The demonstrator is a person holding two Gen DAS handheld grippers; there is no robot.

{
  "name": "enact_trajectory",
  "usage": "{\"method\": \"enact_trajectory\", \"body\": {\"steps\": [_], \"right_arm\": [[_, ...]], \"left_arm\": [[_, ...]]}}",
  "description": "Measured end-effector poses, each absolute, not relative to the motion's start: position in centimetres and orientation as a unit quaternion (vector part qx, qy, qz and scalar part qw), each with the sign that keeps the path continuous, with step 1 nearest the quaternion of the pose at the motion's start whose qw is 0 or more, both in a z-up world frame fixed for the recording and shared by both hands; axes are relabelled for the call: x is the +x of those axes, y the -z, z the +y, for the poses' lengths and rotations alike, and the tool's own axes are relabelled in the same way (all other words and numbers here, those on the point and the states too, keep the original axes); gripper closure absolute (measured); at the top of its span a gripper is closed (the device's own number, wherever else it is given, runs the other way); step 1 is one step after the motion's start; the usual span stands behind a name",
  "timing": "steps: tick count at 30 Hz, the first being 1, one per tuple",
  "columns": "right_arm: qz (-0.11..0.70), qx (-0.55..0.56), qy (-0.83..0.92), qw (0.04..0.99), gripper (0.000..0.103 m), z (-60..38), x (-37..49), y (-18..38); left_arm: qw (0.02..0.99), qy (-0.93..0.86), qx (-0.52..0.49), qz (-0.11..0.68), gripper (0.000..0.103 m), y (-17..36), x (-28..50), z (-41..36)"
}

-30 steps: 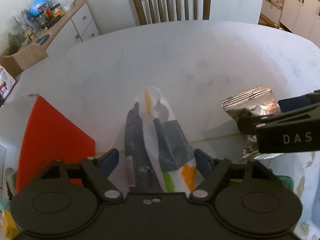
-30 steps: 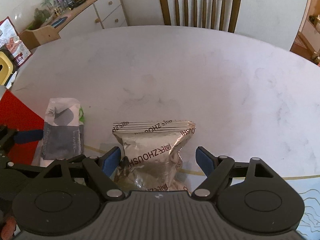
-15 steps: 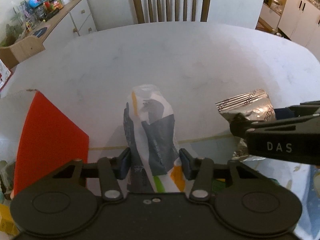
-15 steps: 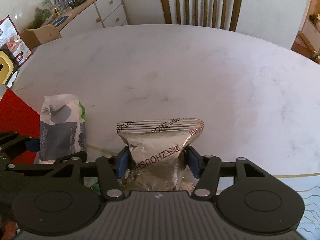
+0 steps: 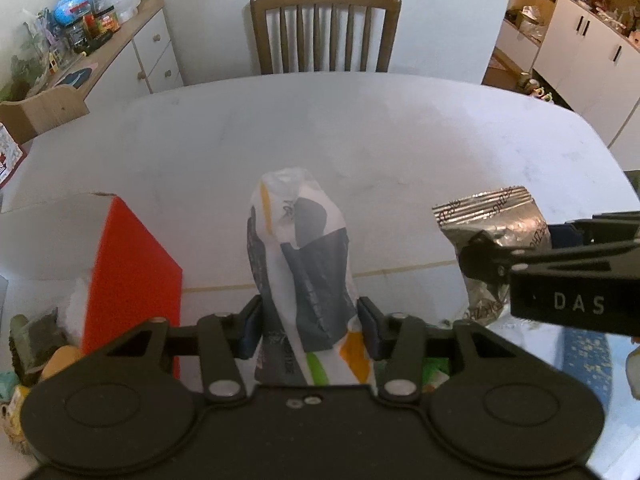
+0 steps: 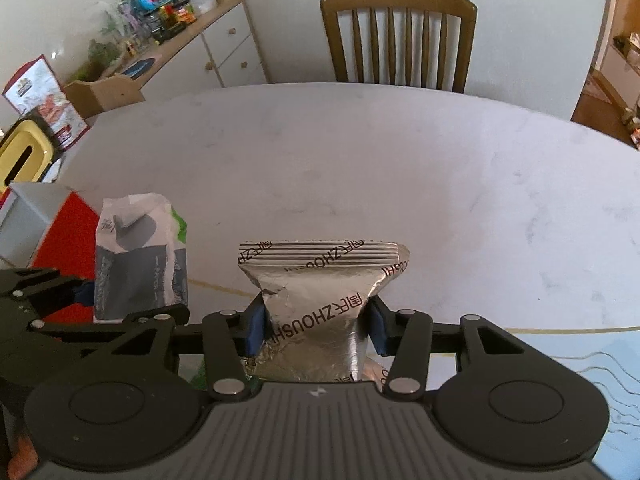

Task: Organize objects
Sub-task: 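Grasp the silver snack bag with the right gripper while the left grasps the white printed bag, then carry the silver bag and white printed bag toward the red box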

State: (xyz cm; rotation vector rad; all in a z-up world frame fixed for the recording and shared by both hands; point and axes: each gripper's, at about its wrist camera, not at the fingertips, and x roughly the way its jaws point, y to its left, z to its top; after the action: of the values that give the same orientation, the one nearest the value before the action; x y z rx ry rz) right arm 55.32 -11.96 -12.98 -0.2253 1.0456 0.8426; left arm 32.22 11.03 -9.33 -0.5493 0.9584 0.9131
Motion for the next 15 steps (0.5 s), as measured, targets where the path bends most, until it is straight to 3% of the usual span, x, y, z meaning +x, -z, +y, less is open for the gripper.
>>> {"method": "enact_trajectory", "body": {"steps": [15], "right_arm": [[0.456,-0.100,-0.419,0.779,0.054,-15.6,50.0,6.0]], "left_arm": [[0.794,-0.369,-0.267,0.403,0.056,3.7,28.5,7.3]]}}
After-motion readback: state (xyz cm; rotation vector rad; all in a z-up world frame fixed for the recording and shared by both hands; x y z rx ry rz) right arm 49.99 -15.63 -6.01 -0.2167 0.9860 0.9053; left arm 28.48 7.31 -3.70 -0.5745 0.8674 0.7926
